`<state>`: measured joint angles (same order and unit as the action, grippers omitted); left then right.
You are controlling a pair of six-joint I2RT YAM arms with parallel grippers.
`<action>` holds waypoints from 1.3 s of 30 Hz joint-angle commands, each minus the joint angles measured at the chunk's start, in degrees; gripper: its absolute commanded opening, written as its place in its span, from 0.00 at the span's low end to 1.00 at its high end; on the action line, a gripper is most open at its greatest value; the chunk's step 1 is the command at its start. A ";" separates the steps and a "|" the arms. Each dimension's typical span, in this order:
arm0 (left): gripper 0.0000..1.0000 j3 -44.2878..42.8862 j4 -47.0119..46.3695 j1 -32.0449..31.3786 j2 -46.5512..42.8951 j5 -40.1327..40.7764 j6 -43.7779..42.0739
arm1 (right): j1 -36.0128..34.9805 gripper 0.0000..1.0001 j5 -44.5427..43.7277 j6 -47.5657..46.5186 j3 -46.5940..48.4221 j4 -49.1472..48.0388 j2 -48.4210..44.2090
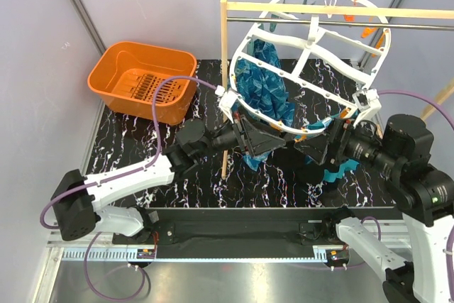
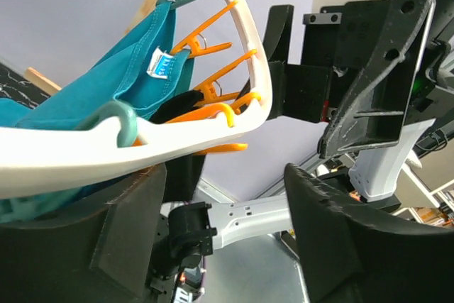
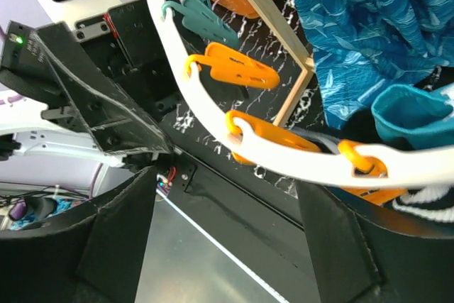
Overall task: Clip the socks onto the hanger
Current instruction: Clamp the sock onto the hanger, then reset both arms
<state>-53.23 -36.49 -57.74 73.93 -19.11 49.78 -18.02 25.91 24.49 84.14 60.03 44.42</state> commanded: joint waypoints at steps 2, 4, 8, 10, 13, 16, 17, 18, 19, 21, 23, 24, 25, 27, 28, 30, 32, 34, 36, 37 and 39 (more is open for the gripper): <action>0.87 -1.61 2.20 -0.27 -4.58 -0.04 -4.24 | -0.52 0.87 -3.67 -4.18 -0.20 4.29 -2.76; 0.89 -1.35 4.14 -0.27 -6.33 -0.48 -4.95 | -0.44 0.91 -4.12 -4.97 -0.38 5.36 -4.52; 0.91 -0.56 6.86 -0.27 -9.49 -1.19 -6.53 | -0.44 1.00 -3.59 -6.12 -0.38 6.85 -7.42; 0.91 -0.38 8.27 -0.27 -10.73 -1.54 -6.89 | -0.44 1.00 -2.01 -6.47 0.15 7.21 -8.21; 0.91 0.06 10.56 -0.27 -12.67 -0.75 -7.15 | -0.52 1.00 -0.25 -6.82 1.02 6.85 -8.13; 0.91 -0.64 12.75 -0.27 -13.63 -1.19 -7.85 | -0.44 1.00 0.98 -5.86 1.38 5.10 -7.77; 0.90 -0.64 13.46 -0.27 -14.16 -1.19 -8.55 | -0.44 1.00 1.51 -5.42 1.12 3.53 -8.03; 0.90 -0.04 13.55 -0.27 -15.91 -1.19 -8.91 | -0.44 1.00 2.73 -5.42 0.85 2.56 -9.17; 0.90 0.41 13.72 -0.36 -17.05 -0.23 -9.43 | -0.44 1.00 3.18 -5.42 -0.63 1.33 -10.22; 0.91 1.11 16.87 -0.45 -20.90 1.53 -12.50 | -0.44 1.00 5.80 -5.42 -2.65 -3.06 -13.48; 0.93 1.20 21.95 -0.45 -25.03 5.56 -16.09 | -0.52 1.00 10.27 -3.67 -6.43 -8.85 -16.02; 0.93 1.20 23.47 -0.45 -25.06 5.58 -17.34 | -0.44 1.00 11.60 -3.66 -6.44 -8.88 -16.82; 0.94 1.64 24.87 -0.45 -27.94 7.84 -18.30 | -0.44 1.00 12.84 -3.05 -8.10 -10.70 -17.70; 0.96 2.69 27.96 -0.45 -30.67 10.05 -19.54 | -0.52 1.00 15.03 -2.61 -10.39 -12.39 -21.56; 0.97 4.44 28.75 -0.45 -33.65 12.06 -19.81 | -0.44 1.00 15.57 -1.65 -13.79 -14.74 -23.23; 0.98 6.81 30.68 -0.45 -36.39 14.09 -19.81 | -0.44 1.00 16.97 0.28 -18.11 -17.74 -28.41; 0.99 10.77 32.09 -0.45 -40.16 16.91 -18.41 | -0.44 1.00 19.43 4.24 -25.31 -23.18 -32.36; 0.99 13.58 32.53 -0.36 -42.46 18.32 -16.92 | -0.44 1.00 23.73 11.08 -34.27 -30.80 -34.22; 0.99 17.80 33.59 -0.36 -46.15 19.03 -16.21 | -0.35 1.00 25.41 15.65 -39.90 -36.27 -36.68; 0.99 19.12 34.11 -0.36 -47.72 21.29 -15.68 | -0.35 1.00 24.81 18.37 -44.45 -39.95 -37.99; 0.99 22.55 35.96 -0.36 -51.93 23.32 -14.89 | -0.35 1.00 21.66 18.93 -48.00 -41.13 -41.86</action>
<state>-33.71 -3.38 -57.95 26.17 -1.56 33.58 -18.17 46.70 36.34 40.14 29.43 6.26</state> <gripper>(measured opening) 0.985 0.994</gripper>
